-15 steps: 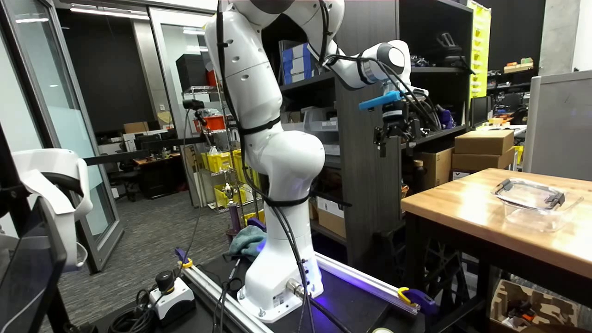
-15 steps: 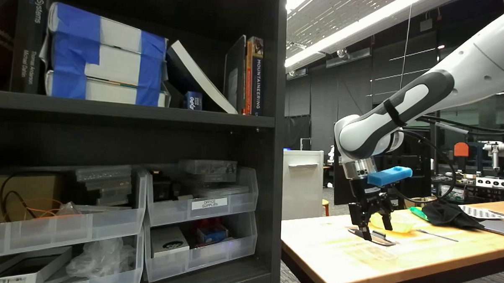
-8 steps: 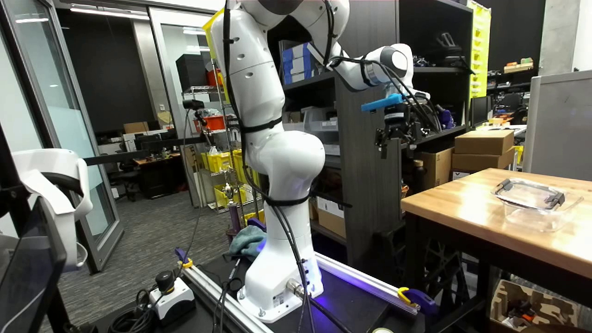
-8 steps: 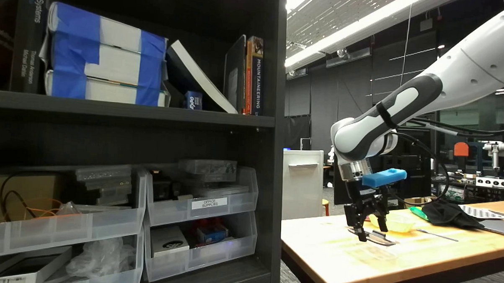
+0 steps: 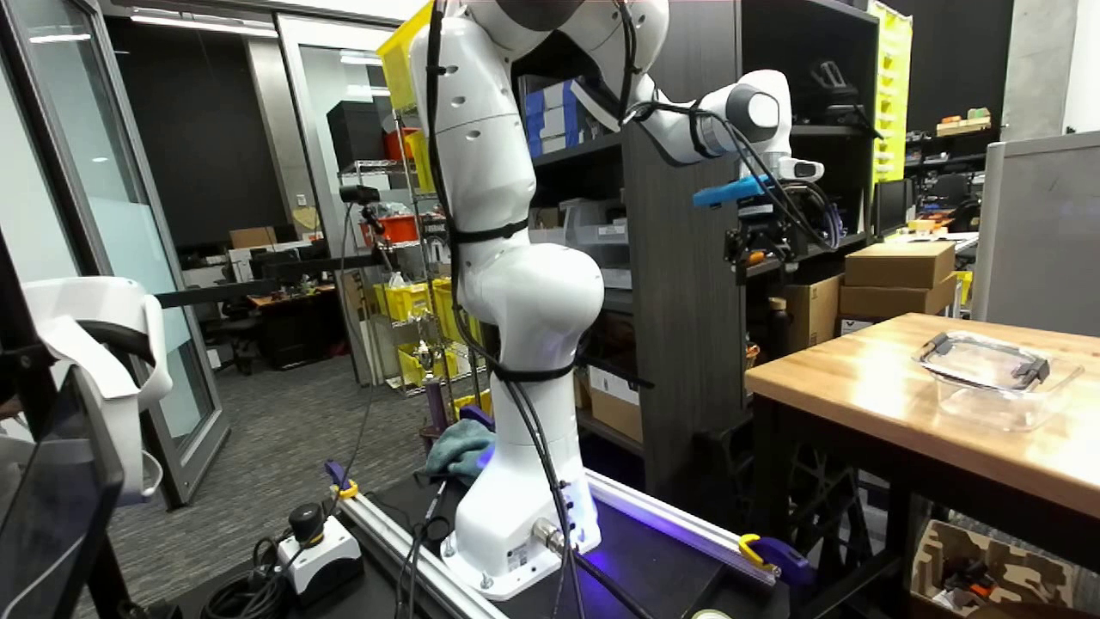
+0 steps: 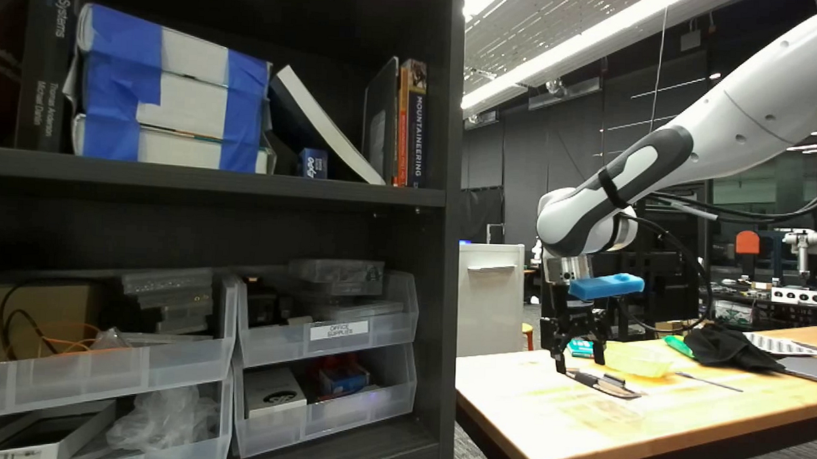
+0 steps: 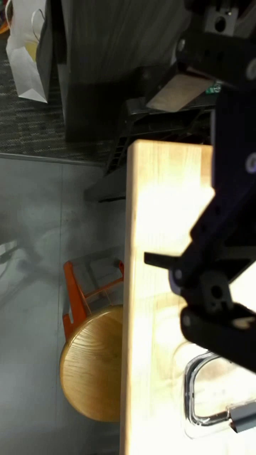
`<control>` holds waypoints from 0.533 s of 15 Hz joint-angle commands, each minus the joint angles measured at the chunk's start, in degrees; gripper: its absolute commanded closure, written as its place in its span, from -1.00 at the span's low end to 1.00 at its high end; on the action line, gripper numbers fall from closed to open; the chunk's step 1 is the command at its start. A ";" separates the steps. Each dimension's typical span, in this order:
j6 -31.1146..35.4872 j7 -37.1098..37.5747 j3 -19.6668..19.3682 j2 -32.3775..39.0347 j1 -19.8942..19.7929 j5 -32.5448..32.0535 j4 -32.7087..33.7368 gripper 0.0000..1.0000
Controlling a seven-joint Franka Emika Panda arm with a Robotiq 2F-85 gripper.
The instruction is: Move the lid to the left
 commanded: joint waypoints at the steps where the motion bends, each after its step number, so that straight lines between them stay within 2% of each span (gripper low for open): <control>1: 3.27 2.64 -0.96 3.17 -0.55 -0.78 1.20 -1.00; 8: 8.43 7.94 -3.24 7.46 -2.30 -4.63 2.73 -1.00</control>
